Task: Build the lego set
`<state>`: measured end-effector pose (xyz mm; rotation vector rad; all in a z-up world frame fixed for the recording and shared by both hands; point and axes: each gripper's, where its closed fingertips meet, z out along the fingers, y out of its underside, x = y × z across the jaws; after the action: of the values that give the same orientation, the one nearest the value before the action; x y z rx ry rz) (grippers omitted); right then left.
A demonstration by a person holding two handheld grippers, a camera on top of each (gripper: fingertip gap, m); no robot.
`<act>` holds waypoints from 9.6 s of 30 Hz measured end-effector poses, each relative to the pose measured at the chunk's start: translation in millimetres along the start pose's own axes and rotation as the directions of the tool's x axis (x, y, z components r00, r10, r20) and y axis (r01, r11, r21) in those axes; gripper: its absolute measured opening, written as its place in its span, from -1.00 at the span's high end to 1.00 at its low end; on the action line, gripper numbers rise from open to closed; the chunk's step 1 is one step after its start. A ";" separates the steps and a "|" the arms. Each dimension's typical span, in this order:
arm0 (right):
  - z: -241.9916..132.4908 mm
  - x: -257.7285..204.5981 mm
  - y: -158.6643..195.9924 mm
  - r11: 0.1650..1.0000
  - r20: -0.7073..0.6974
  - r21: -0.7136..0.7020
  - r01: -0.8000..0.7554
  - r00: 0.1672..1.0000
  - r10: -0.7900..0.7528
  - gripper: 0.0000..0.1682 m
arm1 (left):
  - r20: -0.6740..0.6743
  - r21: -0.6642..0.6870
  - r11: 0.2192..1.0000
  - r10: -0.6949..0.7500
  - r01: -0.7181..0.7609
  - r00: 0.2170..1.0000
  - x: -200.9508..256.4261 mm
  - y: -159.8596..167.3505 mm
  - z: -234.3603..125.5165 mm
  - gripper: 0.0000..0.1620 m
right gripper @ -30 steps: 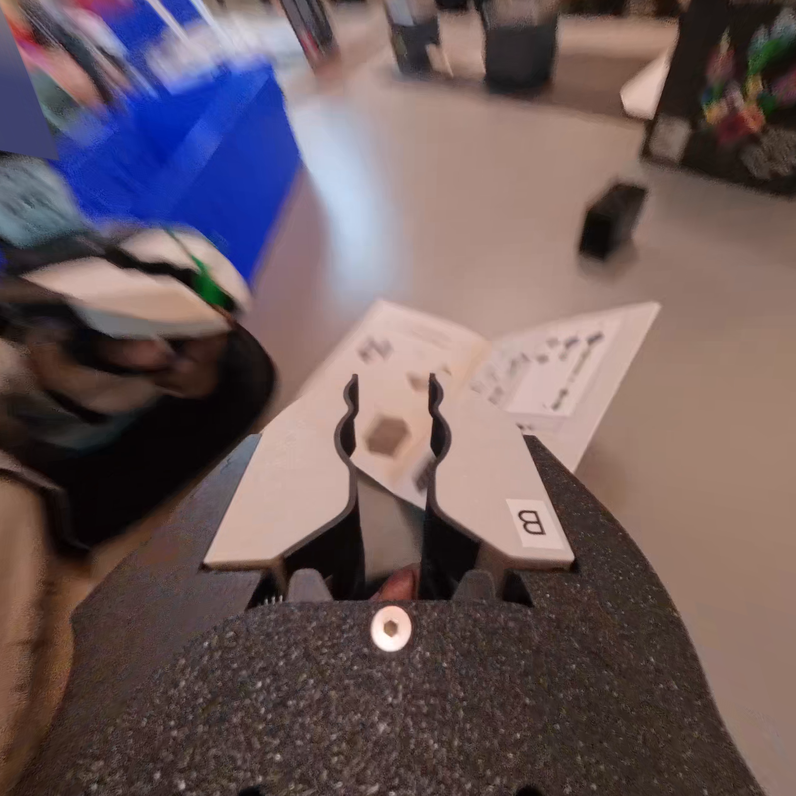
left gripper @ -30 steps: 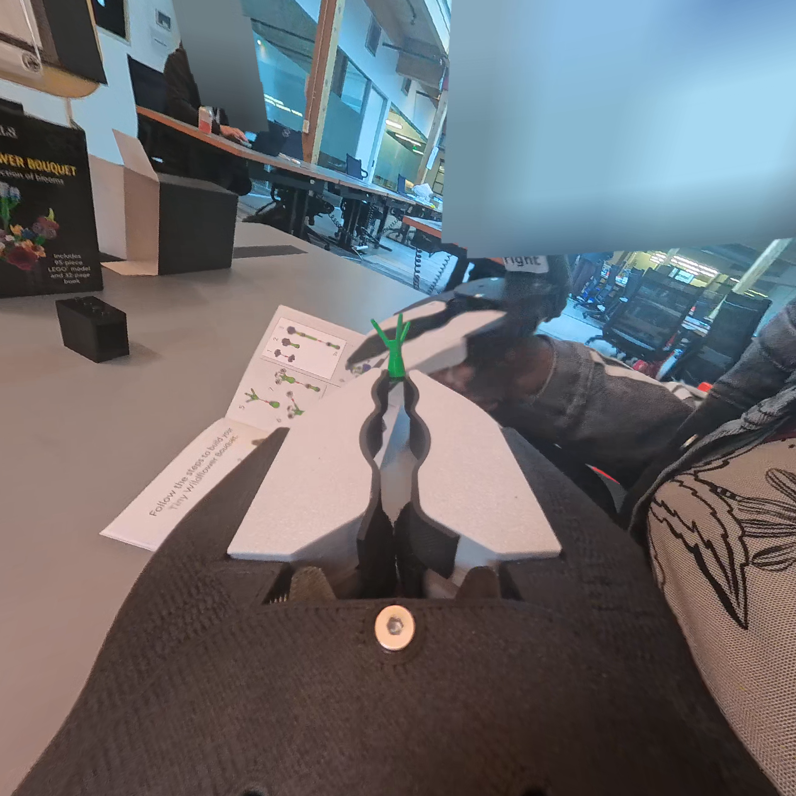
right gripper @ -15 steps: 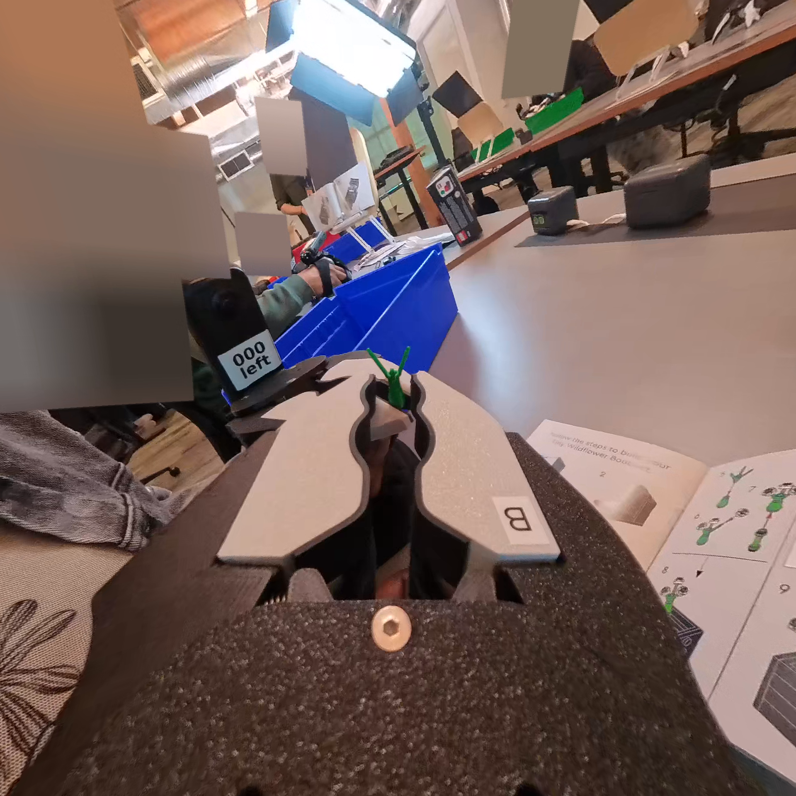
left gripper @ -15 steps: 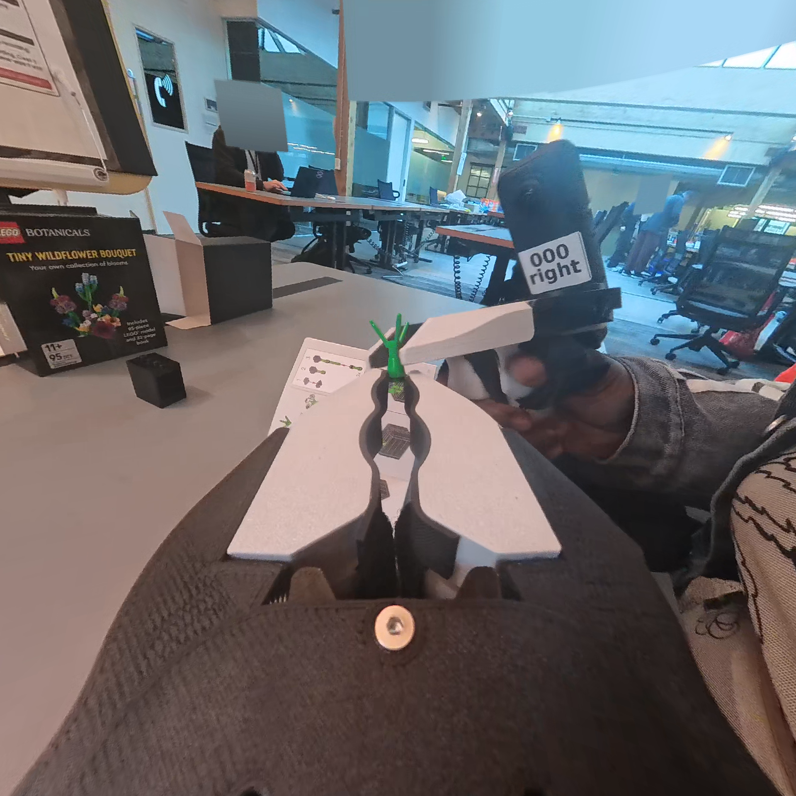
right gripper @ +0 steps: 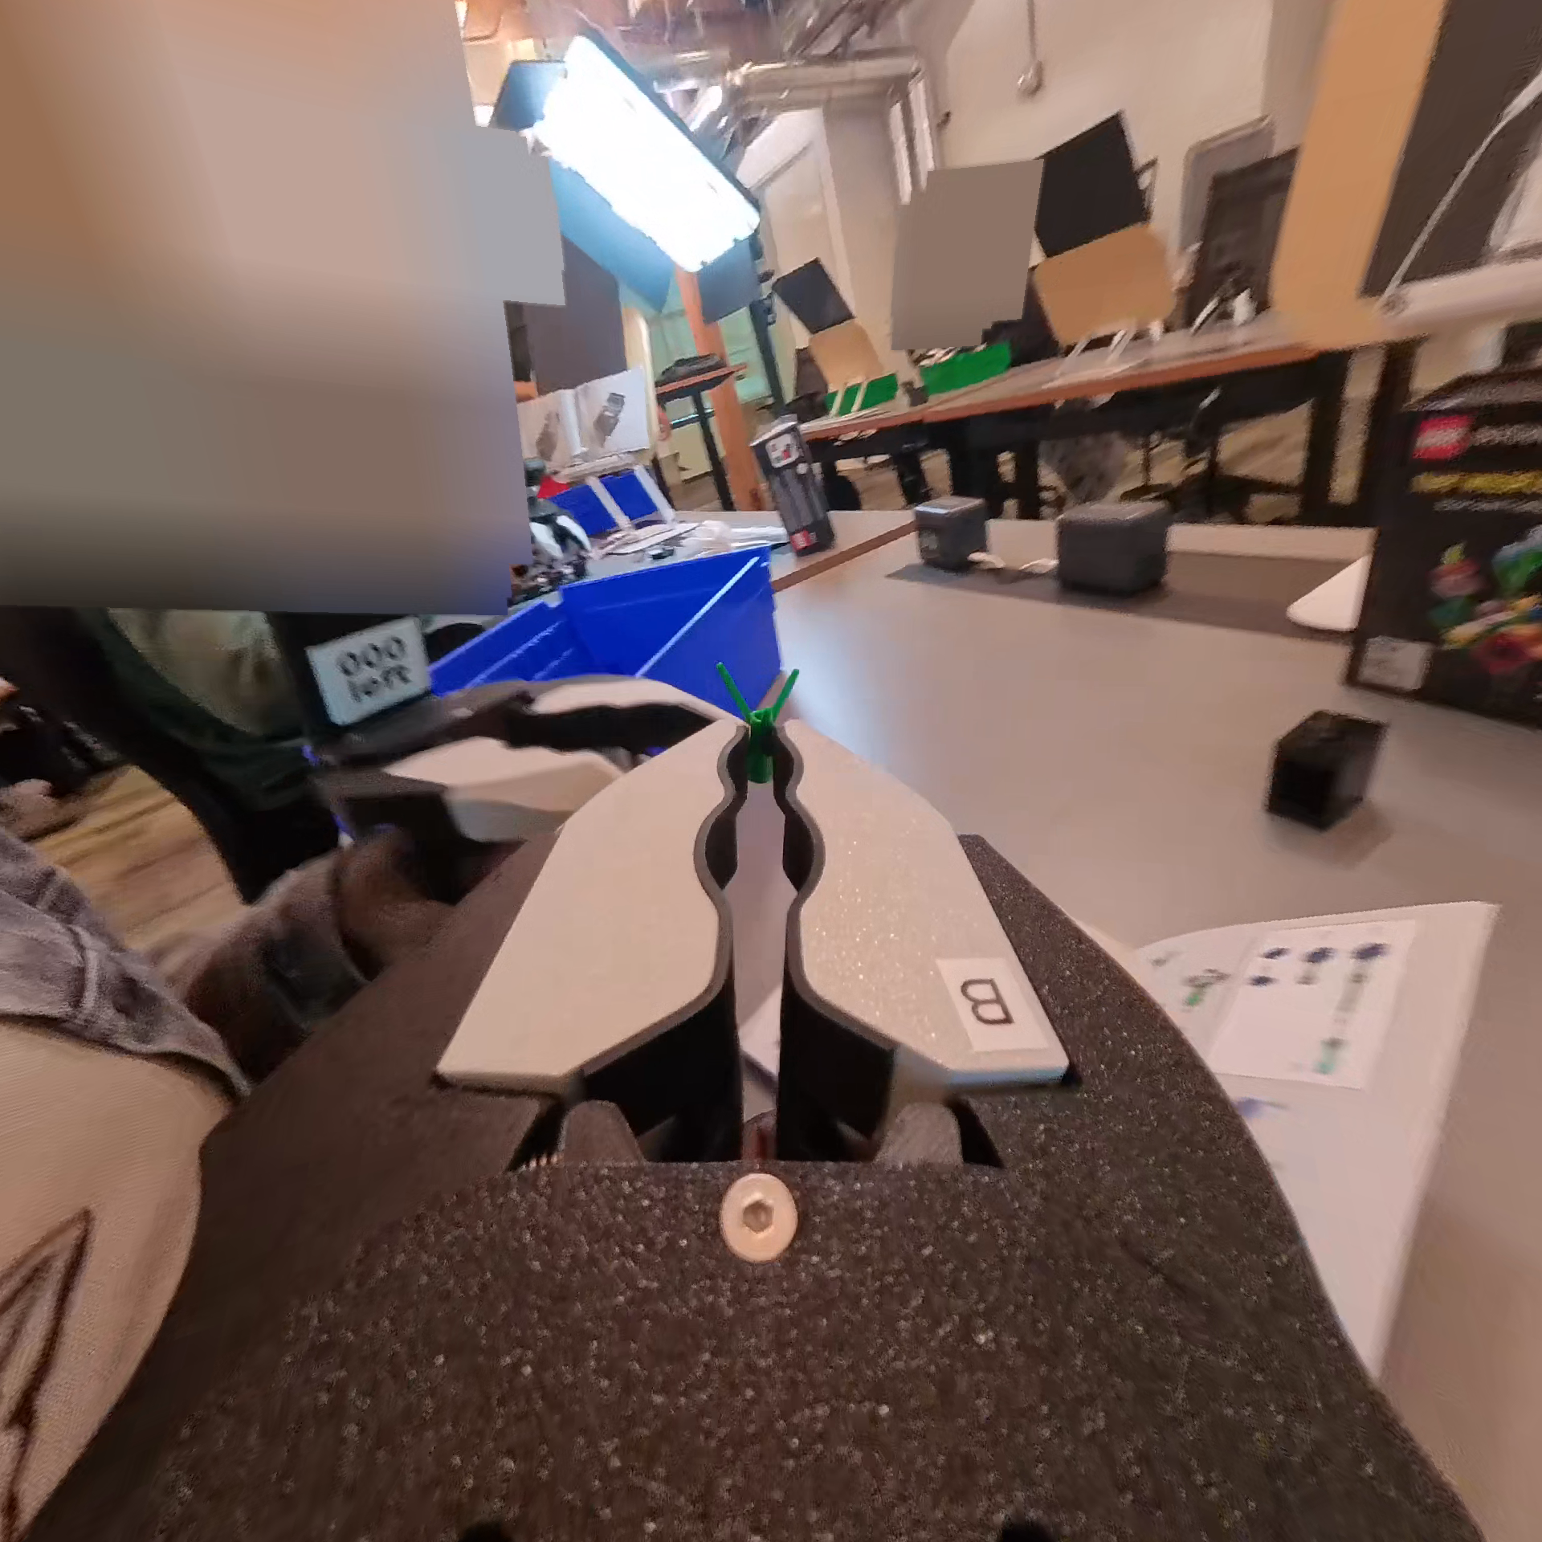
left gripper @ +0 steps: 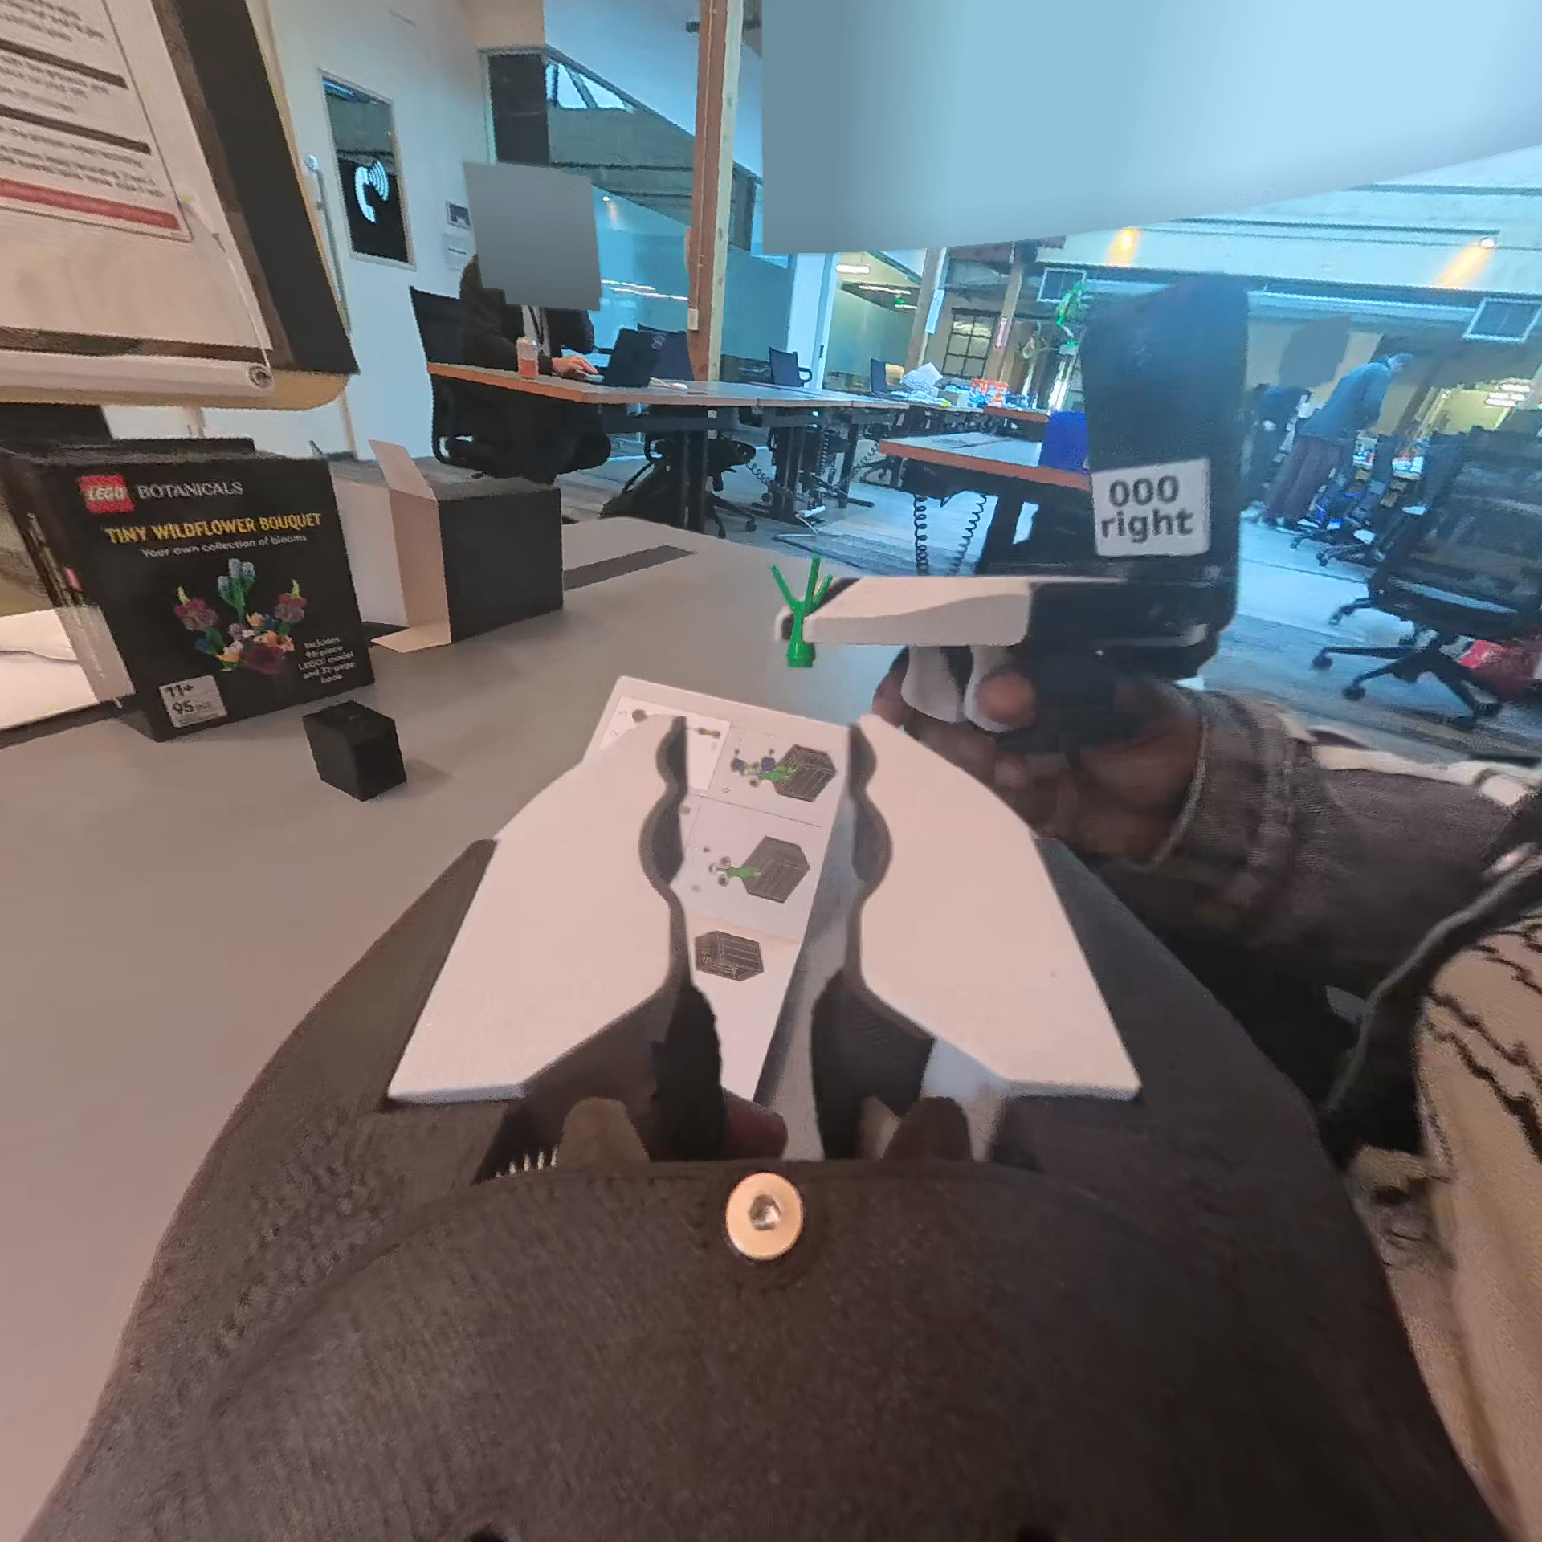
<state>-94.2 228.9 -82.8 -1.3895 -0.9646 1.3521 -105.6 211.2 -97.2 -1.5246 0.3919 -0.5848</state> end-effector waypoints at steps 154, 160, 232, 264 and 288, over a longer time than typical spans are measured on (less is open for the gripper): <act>-7.3 88.8 76.0 0.884 -0.335 -0.461 0.076 0.908 -0.252 0.60 | 0.178 -0.388 0.921 0.096 -0.020 0.979 -62.7 54.5 19.9 0.27; -8.7 88.1 71.4 0.896 -0.344 -0.434 0.091 0.903 -0.258 0.55 | 0.192 -0.371 0.928 0.113 -0.034 0.975 -64.8 51.4 19.0 0.20; -11.4 87.4 60.9 0.921 -0.365 -0.371 0.119 0.893 -0.263 0.40 | 0.212 -0.398 0.916 0.152 -0.057 0.965 -68.5 56.6 19.2 -0.01; -33.7 41.7 10.3 0.912 -0.228 -0.317 0.260 0.913 -0.339 0.46 | 0.129 -0.379 0.914 0.208 -0.145 0.970 -15.1 33.6 -24.0 0.57; -200.0 -83.1 0.6 0.614 0.181 -0.711 0.342 0.933 -0.310 0.48 | 0.155 -0.406 0.897 0.259 -0.177 0.953 15.6 26.2 -59.4 0.23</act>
<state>97.7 129.2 -71.7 -1.6410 -1.8330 0.7056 -124.7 152.6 -122.9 -1.8699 0.5342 -0.1696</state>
